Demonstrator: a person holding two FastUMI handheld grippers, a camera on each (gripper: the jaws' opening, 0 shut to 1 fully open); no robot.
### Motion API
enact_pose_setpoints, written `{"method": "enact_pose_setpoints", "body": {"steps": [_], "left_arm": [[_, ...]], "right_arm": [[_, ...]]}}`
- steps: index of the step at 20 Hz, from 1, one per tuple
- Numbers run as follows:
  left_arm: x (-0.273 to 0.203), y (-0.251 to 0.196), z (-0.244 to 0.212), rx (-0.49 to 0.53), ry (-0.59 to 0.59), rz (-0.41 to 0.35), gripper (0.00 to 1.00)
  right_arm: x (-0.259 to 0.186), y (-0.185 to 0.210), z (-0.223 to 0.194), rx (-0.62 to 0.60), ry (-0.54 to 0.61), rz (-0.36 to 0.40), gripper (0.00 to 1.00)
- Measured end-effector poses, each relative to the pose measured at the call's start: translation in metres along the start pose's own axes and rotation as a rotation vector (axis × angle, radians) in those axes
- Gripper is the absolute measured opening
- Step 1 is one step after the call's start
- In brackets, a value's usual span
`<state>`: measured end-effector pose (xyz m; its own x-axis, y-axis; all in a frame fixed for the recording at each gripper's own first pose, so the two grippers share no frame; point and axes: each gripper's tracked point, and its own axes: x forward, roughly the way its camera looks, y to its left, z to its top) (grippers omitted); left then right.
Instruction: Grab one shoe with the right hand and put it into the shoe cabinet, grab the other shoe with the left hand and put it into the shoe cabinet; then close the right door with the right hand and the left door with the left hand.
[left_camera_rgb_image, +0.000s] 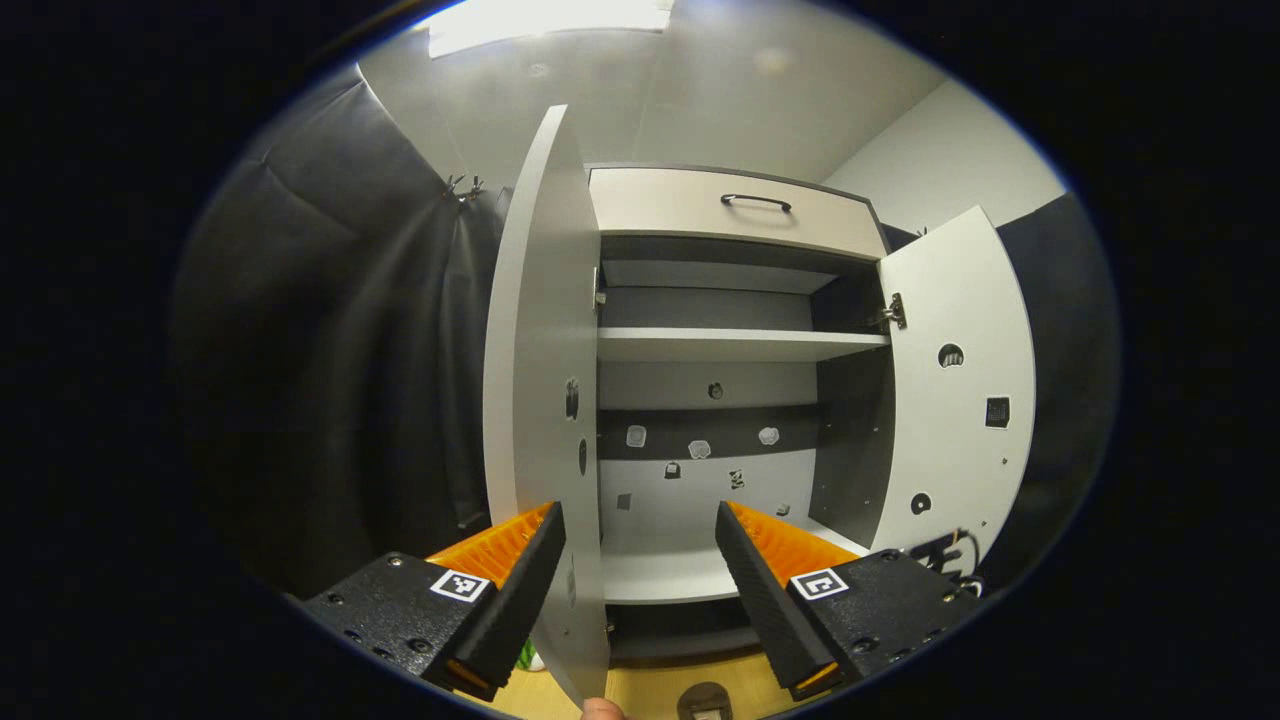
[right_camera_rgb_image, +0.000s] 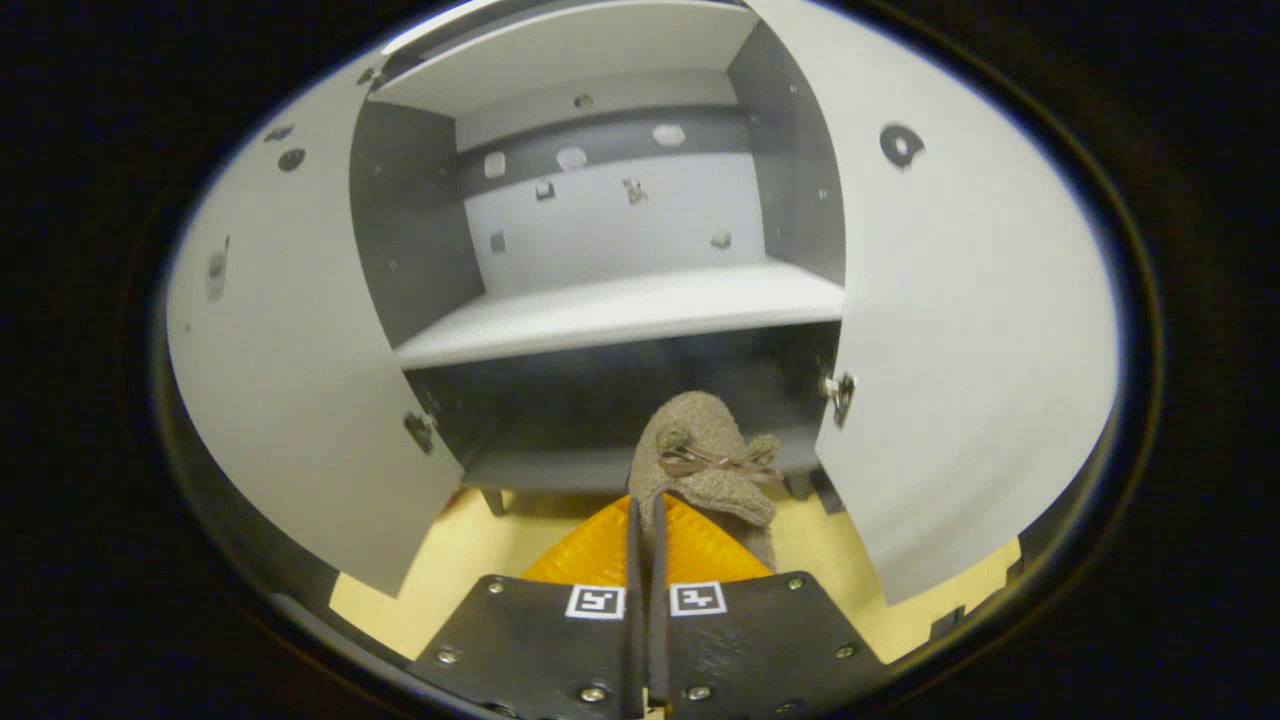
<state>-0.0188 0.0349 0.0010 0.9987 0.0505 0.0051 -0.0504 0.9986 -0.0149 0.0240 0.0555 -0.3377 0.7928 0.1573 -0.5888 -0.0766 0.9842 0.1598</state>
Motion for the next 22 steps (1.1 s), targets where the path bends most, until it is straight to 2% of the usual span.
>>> {"method": "enact_pose_setpoints", "body": {"steps": [5, 9, 13, 15, 18, 22], "left_arm": [[-0.001, 0.001, 0.002, -0.013, -0.009, -0.005, 0.94], [-0.002, 0.002, 0.001, -0.012, -0.010, -0.004, 0.94], [-0.001, 0.002, 0.001, -0.013, -0.010, 0.002, 0.94], [-0.001, 0.002, 0.001, -0.007, -0.007, 0.006, 0.94], [0.001, 0.002, 0.000, -0.002, -0.006, 0.013, 0.94], [0.002, 0.003, 0.000, 0.003, -0.005, 0.021, 0.94]], "right_arm": [[-0.004, 0.021, 0.095, -0.015, -0.175, 0.039, 0.02], [-0.003, 0.036, 0.131, -0.025, -0.217, 0.073, 0.02], [0.007, 0.039, 0.101, -0.063, -0.174, 0.080, 0.02], [0.012, 0.032, 0.071, -0.073, -0.118, 0.076, 0.02], [0.020, 0.011, 0.007, -0.071, 0.000, 0.071, 0.02], [0.027, -0.033, -0.086, -0.028, 0.171, 0.019, 0.02]]}}
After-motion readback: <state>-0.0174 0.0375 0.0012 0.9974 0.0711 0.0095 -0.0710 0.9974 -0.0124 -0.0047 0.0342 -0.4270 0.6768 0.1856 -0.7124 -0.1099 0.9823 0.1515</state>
